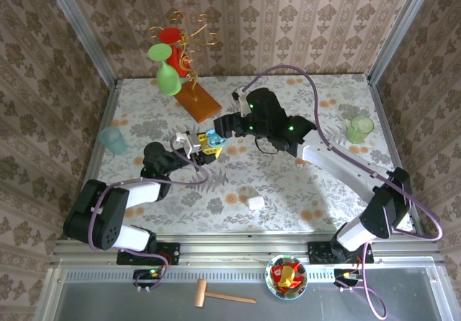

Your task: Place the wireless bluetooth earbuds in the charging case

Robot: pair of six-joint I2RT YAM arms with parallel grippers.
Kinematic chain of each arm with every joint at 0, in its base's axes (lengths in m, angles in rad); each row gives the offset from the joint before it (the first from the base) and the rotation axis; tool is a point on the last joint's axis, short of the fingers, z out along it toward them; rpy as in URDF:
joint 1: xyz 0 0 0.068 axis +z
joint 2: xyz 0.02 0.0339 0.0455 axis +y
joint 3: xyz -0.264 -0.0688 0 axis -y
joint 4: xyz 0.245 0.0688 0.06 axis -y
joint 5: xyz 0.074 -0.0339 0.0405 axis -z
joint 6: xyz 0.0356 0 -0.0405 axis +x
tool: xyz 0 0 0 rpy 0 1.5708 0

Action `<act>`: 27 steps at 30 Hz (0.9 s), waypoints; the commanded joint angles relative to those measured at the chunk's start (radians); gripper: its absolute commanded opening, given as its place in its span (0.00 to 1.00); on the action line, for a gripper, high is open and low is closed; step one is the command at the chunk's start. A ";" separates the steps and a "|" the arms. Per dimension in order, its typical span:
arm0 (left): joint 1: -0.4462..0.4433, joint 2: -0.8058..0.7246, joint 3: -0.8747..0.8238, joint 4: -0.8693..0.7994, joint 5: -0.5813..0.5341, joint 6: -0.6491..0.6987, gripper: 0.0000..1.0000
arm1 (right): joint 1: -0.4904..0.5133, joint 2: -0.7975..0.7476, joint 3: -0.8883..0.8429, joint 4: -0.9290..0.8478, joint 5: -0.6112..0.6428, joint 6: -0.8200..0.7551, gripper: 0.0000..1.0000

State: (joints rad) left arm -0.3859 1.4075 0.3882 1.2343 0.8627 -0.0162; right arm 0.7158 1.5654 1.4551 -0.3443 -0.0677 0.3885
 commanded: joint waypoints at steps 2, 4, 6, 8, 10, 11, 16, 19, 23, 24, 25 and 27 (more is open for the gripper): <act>-0.004 -0.018 -0.003 0.045 0.005 0.024 0.22 | -0.009 0.067 0.085 -0.139 -0.061 0.038 0.84; -0.003 -0.027 -0.002 0.043 -0.019 0.000 0.22 | -0.011 0.085 0.097 -0.169 -0.079 0.026 0.84; -0.003 -0.030 0.003 0.044 -0.041 -0.024 0.20 | -0.012 0.090 0.099 -0.184 -0.086 0.020 0.84; -0.003 -0.027 0.009 0.044 -0.058 -0.046 0.19 | -0.012 0.080 0.087 -0.178 -0.097 0.015 0.84; -0.003 -0.021 0.014 0.045 -0.074 -0.060 0.20 | -0.012 0.051 0.055 -0.142 -0.112 0.017 0.84; -0.003 -0.020 0.016 0.045 -0.077 -0.062 0.20 | -0.012 0.032 0.034 -0.117 -0.119 0.020 0.84; -0.003 -0.026 0.024 0.046 -0.077 -0.062 0.20 | -0.072 -0.054 -0.105 0.078 -0.286 0.166 0.85; -0.004 -0.034 0.028 0.047 -0.090 -0.067 0.21 | -0.133 -0.068 -0.217 0.271 -0.466 0.346 0.88; -0.009 -0.039 0.032 0.049 -0.112 -0.069 0.23 | -0.163 -0.040 -0.350 0.609 -0.637 0.627 0.88; -0.010 -0.040 0.034 0.049 -0.117 -0.068 0.23 | -0.162 -0.021 -0.381 0.708 -0.668 0.702 0.88; -0.011 -0.041 0.034 0.048 -0.121 -0.066 0.23 | -0.162 0.000 -0.404 0.795 -0.695 0.766 0.86; -0.010 -0.041 0.035 0.048 -0.128 -0.064 0.23 | -0.157 0.039 -0.436 0.933 -0.721 0.854 0.82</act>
State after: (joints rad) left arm -0.3878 1.3918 0.3981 1.2362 0.7544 -0.0601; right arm 0.5476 1.5558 1.0592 0.2394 -0.6403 0.9901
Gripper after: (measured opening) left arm 0.363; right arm 0.846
